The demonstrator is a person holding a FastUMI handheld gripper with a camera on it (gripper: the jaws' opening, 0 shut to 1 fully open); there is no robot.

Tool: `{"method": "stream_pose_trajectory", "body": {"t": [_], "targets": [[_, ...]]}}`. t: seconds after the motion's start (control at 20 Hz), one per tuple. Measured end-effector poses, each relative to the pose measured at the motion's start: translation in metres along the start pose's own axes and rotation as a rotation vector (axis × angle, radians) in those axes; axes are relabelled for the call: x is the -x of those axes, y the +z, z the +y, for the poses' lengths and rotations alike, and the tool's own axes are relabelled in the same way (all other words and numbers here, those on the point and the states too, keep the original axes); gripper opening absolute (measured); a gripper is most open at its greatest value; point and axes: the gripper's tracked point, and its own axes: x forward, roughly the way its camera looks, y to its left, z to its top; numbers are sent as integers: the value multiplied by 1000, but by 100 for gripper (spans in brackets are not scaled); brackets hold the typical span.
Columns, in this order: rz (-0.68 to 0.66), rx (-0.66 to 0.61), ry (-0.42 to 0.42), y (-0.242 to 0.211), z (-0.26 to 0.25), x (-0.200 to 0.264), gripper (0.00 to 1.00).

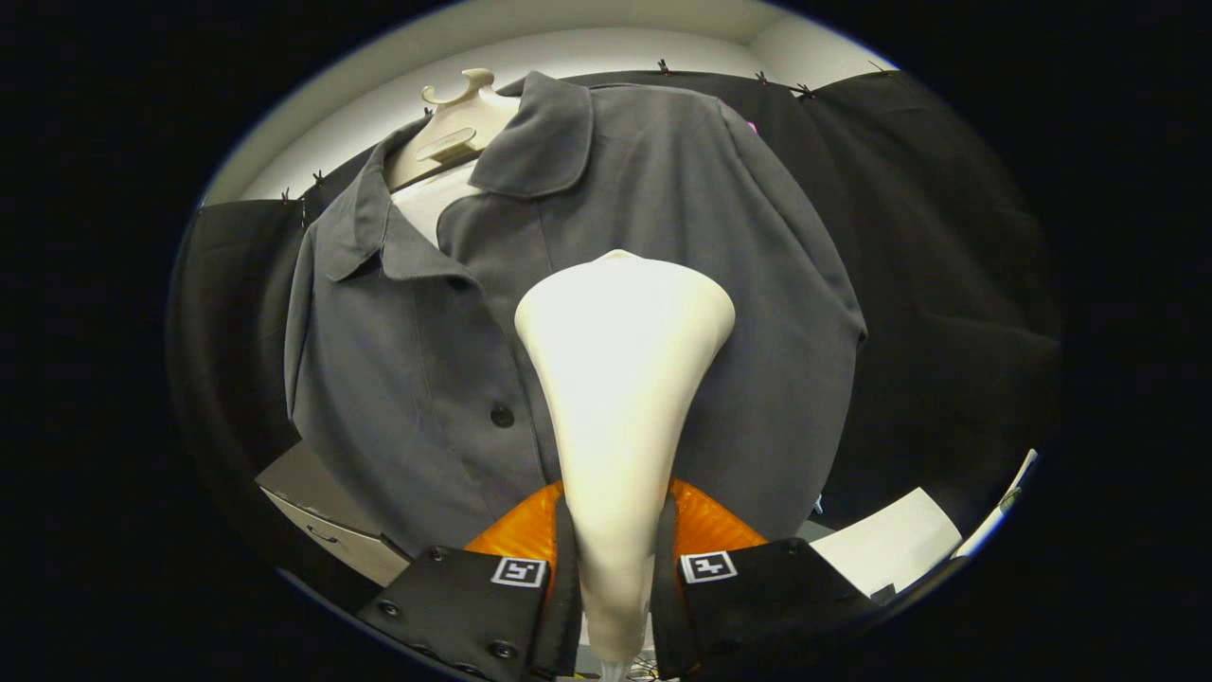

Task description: Iron the clothes twice with a garment steamer, once on the left side and once on the right side.

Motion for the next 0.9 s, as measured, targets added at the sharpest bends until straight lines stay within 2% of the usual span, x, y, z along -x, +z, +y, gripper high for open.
{"method": "stream_pose_trajectory", "body": {"t": [0.9], "targets": [[156,-46,-6,-111,-14,-2,38]]}}
